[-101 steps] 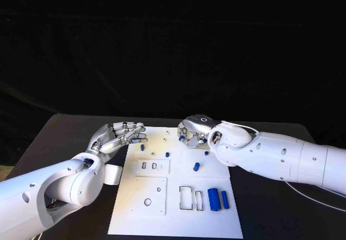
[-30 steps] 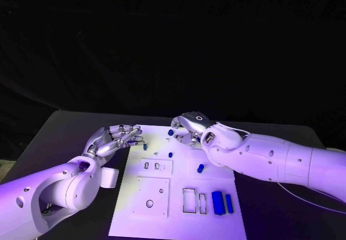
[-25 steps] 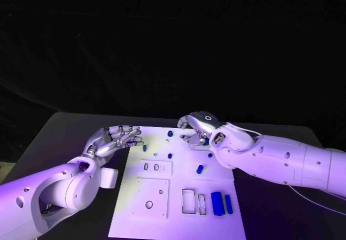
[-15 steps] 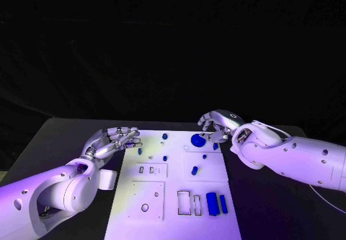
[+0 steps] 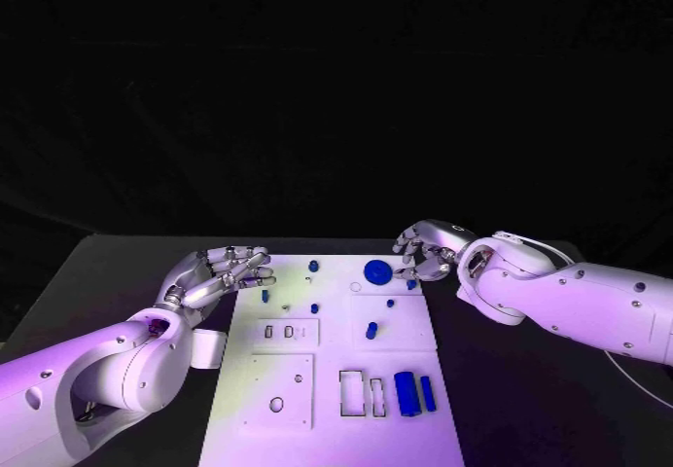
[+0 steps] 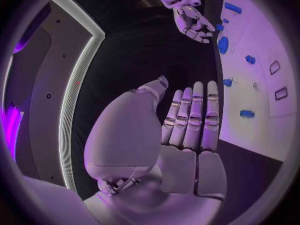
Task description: Assemble the parts on the task board
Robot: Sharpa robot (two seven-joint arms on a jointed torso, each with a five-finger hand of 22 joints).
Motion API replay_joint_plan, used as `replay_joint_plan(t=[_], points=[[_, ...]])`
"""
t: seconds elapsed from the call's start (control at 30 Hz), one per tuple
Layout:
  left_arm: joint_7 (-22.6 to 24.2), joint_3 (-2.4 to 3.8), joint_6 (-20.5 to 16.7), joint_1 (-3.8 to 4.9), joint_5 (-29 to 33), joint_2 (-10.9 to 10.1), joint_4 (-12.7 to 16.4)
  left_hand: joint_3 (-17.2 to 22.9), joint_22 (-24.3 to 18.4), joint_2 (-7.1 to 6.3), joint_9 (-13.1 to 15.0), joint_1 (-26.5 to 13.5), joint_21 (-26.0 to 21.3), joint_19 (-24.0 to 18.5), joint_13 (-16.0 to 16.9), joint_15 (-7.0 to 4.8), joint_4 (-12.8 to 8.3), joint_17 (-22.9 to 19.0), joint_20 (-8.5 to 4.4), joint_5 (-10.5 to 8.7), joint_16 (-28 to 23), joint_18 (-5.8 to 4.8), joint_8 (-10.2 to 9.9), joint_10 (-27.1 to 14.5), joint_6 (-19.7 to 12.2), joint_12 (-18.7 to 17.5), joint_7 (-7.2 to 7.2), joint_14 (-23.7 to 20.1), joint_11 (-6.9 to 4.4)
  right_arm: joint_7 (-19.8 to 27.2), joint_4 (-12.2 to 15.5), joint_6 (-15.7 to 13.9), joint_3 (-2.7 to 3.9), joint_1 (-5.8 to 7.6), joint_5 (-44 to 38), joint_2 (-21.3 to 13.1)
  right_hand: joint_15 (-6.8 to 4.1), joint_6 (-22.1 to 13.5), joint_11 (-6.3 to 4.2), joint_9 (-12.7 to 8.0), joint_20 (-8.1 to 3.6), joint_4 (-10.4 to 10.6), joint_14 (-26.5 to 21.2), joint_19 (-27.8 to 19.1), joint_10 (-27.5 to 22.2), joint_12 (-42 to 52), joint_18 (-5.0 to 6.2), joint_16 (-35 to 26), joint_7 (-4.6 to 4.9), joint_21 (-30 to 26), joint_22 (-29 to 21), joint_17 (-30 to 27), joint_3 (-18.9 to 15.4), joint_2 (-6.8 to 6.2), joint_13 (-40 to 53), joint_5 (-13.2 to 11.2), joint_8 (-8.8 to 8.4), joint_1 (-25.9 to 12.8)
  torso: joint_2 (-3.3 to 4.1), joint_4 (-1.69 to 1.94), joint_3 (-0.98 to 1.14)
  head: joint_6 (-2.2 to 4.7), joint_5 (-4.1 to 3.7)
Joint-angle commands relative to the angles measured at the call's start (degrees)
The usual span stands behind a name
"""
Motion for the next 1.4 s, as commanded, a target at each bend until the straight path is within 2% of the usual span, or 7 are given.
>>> replay_joint_plan(t=[0.03, 0.33, 0.53, 0.63, 0.73, 0.87, 1.4], points=[[0.2, 0.05, 1.2, 0.03, 0.2, 0.1, 0.1, 0.4, -0.1, 0.0, 0.0, -0.4, 0.3, 0.4, -0.1, 0.35, -0.1, 0.1, 0.14, -0.18, 0.2, 0.71, -0.2, -0.3, -0.5, -0.3, 0.11, -0.1, 0.08, -0.7, -0.7, 3.0, -0.03, -0.12, -0.8, 1.0, 0.29, -0.4, 0.03, 0.1, -0.03, 0.3, -0.3, -0.4, -0.7, 0.4, 0.81, -0.2, 0.04, -0.3, 0.0, -0.3, -1.0, 0.21, 0.1, 0.3, -0.29, 0.9, 0.09, -0.08, -0.05, -0.13, 0.1], [0.3, 0.05, 1.4, 0.03, 0.2, 0.1, 0.3, 0.4, -0.1, 0.0, 0.0, -0.4, 0.3, 0.4, -0.1, 0.35, -0.1, 0.1, 0.14, -0.18, 0.2, 0.71, -0.2, -0.3, -0.5, -0.3, 0.11, -0.1, 0.08, -0.6, -2.9, 1.6, -0.2, -0.33, -1.6, 3.8, -0.27, 1.0, -0.65, 0.9, -0.25, 1.5, -0.2, 0.2, 0.7, 3.1, 0.66, 0.2, -0.65, 0.1, 0.9, 0.1, -2.7, 1.33, 1.5, 1.4, 0.58, 2.8, 0.09, 0.35, -0.23, -0.47, -0.06], [0.2, 0.05, 1.4, 0.04, 0.2, 0.1, 0.4, 0.4, -0.1, -0.01, 0.0, -0.5, 0.3, 0.4, -0.1, 0.37, -0.1, 0.1, 0.14, -0.18, 0.2, 0.71, -0.2, -0.3, -0.5, -0.4, 0.12, -0.1, 0.11, -0.7, -4.7, 1.7, -0.3, -0.39, -1.7, 5.6, -1.98, 1.1, -2.65, 1.3, -1.76, 1.8, 0.8, 1.8, 6.1, 12.9, 0.21, 1.7, -2.21, 1.5, 3.1, 2.7, -3.4, 0.86, 7.7, 1.5, 0.86, 4.6, 0.24, 0.49, -0.18, -0.53, -0.23], [0.2, 0.05, 1.5, 0.04, 0.2, 0.1, 0.4, 0.4, -0.1, -0.01, 0.0, -0.5, 0.3, 0.4, -0.1, 0.37, -0.1, 0.1, 0.14, -0.18, 0.2, 0.71, -0.2, -0.3, -0.5, -0.4, 0.12, -0.1, 0.11, -0.9, -5.1, 2.2, -0.35, -0.46, -1.7, 6.2, -1.8, 1.3, -3.18, 2.0, -2.78, 2.6, 2.7, 3.4, 0.1, 34.0, -0.17, 6.3, -2.83, 3.0, 5.6, 12.1, -4.4, 0.41, 24.3, 1.5, 1.38, 5.6, 0.19, 0.49, -0.17, -0.64, -0.22], [0.2, 0.05, 1.5, 0.04, 0.2, 0.0, 0.4, 0.4, -0.1, -0.01, 0.0, -0.5, 0.3, 0.4, -0.1, 0.37, -0.1, 0.1, 0.14, -0.18, 0.2, 0.71, -0.2, -0.3, -0.5, -0.4, 0.12, -0.1, 0.11, -1.2, -5.6, 2.8, -0.38, -0.56, -1.9, 6.7, -1.82, 1.2, -2.55, 2.3, -1.86, 4.3, 4.4, 5.1, 7.3, 58.7, -0.89, 10.1, -2.29, 4.5, 8.1, 21.2, -4.1, 1.45, 50.8, 1.5, 1.66, 5.7, 0.19, 0.4, -0.16, -0.67, -0.2], [0.1, 0.05, 1.5, 0.04, 0.2, 0.0, 0.4, 0.4, -0.1, -0.01, 0.0, -0.5, 0.3, 0.4, -0.1, 0.37, -0.1, 0.1, 0.14, -0.18, 0.2, 0.71, -0.2, -0.3, -0.5, -0.4, 0.12, -0.1, 0.11, -1.5, -6.2, 3.6, -0.4, -0.68, -2.1, 7.3, -1.44, 1.1, -2.27, 2.5, -1.5, 5.2, 5.2, 6.6, 13.1, 66.9, -1.36, 11.7, -2.0, 6.0, 10.4, 25.6, -4.2, 1.5, 60.8, 1.2, 1.75, 5.7, 0.21, 0.41, -0.15, -0.73, -0.12], [-0.1, 0.05, 1.7, 0.04, 0.2, -0.1, 0.4, 0.4, -0.1, -0.01, 0.0, -0.5, 0.3, 0.4, -0.1, 0.37, -0.1, 0.1, 0.14, -0.18, 0.2, 0.71, -0.2, -0.3, -0.5, -0.4, 0.12, -0.1, 0.11, -2.2, -7.4, 4.0, -0.43, -0.85, -2.2, 7.8, -1.27, 1.3, -2.15, 2.6, -1.36, 5.8, 5.4, 7.5, 14.3, 68.7, -1.63, 12.2, -1.91, 6.8, 11.7, 27.0, -4.0, 1.81, 63.1, 1.5, 1.86, 5.7, 0.27, 0.42, -0.14, -0.99, -0.09]])
